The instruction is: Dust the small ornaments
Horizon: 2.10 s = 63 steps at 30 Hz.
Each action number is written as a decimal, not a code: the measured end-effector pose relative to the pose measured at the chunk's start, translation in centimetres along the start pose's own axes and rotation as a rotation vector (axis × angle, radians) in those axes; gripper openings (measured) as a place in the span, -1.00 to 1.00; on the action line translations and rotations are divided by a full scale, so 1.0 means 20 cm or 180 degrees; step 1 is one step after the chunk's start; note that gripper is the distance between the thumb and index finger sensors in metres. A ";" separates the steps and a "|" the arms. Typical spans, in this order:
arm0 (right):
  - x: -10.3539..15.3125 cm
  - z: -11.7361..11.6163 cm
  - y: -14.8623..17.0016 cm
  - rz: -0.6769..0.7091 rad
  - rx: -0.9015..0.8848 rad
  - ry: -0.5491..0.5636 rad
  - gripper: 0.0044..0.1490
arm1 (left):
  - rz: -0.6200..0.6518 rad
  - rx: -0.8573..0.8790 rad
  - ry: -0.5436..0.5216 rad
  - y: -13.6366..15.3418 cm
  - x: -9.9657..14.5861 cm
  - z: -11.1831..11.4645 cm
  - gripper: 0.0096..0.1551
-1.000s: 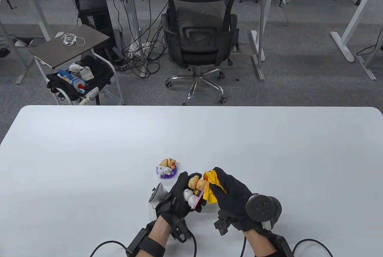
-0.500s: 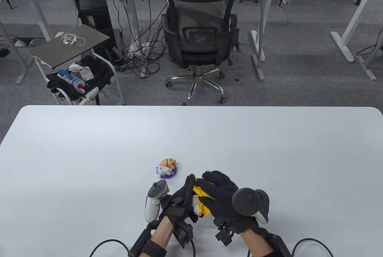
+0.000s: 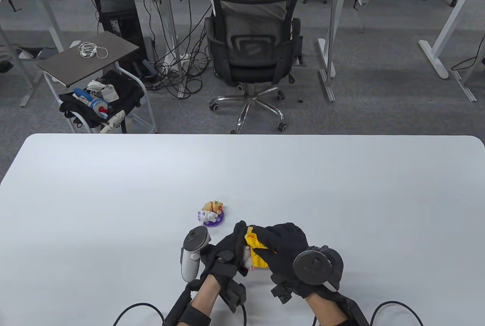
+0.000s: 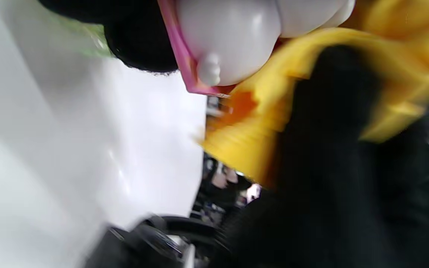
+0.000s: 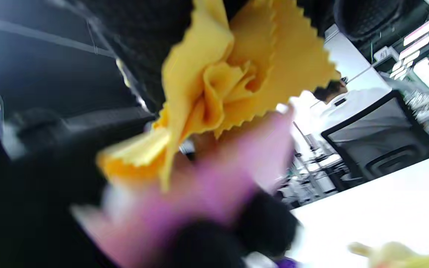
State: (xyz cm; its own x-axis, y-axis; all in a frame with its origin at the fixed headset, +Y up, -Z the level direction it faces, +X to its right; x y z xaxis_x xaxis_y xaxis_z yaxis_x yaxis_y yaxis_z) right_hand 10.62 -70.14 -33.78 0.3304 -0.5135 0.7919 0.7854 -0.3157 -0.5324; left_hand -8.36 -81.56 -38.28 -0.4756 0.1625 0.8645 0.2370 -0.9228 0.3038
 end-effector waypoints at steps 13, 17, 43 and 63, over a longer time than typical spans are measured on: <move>0.00 -0.02 -0.14 0.0358 0.0165 -0.0249 -0.43 | -0.0012 0.0812 0.0031 0.04 0.00 -0.03 -0.26; -0.01 -0.05 -0.13 0.0316 0.0229 -0.0591 -0.44 | 0.0231 0.1005 -0.0184 0.02 0.02 -0.13 -0.27; 0.00 -0.02 -0.12 0.0434 0.0131 -0.0120 -0.45 | 0.0171 0.0671 -0.0005 0.01 0.01 -0.08 -0.32; -0.02 -0.08 0.18 -0.0810 -0.1619 -0.0333 -0.40 | 0.0099 0.1073 0.0253 0.05 -0.02 -0.04 -0.02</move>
State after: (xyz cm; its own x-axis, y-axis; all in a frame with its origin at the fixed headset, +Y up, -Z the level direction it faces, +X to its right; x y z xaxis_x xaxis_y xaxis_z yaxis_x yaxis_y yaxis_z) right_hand 12.47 -72.37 -36.39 0.2343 -0.2977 0.9255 0.5050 -0.7762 -0.3775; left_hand -8.62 -82.77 -38.56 -0.5250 0.0961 0.8457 0.5127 -0.7574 0.4043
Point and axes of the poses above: the tracker on the back of each hand, its own y axis roughly to the little-finger side, its own x axis roughly from the fingertips to the wrist, z = x × y, the point moved 2 cm from there along -x, roughly from the wrist to the fingertips, and after that the axes turned 9 degrees about x, right-handed, at the moved point
